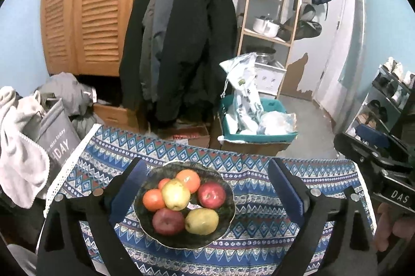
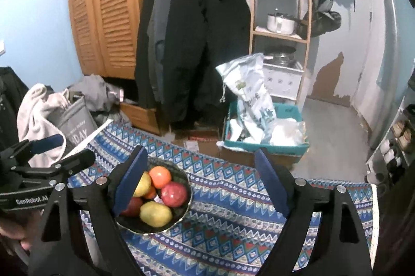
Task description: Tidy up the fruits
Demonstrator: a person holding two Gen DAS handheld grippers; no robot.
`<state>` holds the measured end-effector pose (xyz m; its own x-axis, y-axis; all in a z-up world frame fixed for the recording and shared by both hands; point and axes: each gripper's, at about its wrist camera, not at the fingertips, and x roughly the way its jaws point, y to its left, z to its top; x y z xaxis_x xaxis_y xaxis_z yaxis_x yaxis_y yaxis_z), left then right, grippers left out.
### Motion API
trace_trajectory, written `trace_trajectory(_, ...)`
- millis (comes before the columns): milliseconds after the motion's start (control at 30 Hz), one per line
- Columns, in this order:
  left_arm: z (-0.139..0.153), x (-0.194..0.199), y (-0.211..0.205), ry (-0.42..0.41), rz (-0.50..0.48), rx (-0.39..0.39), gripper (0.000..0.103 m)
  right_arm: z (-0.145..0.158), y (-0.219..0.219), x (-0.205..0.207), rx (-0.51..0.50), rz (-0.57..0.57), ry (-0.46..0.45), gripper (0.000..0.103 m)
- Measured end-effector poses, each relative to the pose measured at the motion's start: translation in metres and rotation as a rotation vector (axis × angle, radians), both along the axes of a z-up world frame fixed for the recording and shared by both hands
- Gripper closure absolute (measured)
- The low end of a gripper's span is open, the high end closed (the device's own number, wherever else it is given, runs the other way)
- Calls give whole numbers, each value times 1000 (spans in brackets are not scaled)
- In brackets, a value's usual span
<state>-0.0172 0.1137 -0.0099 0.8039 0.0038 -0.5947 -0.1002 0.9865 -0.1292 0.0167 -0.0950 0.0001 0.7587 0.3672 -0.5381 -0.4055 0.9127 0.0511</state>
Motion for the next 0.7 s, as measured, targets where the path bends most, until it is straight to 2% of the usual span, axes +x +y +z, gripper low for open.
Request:
trace_trajectory(100, 7, -3, -5, -18, -10, 6, 2, 4, -12, -5, 16, -14, -10, 15)
trace_trajectory(400, 26, -12, -21, -59, -35, 19, 1, 9, -41, -10, 39, -81, -33, 14)
trace_trajectory(700, 22, -9, -29, -47, -42, 42, 1, 8, -52, -12, 8, -124, -44, 14)
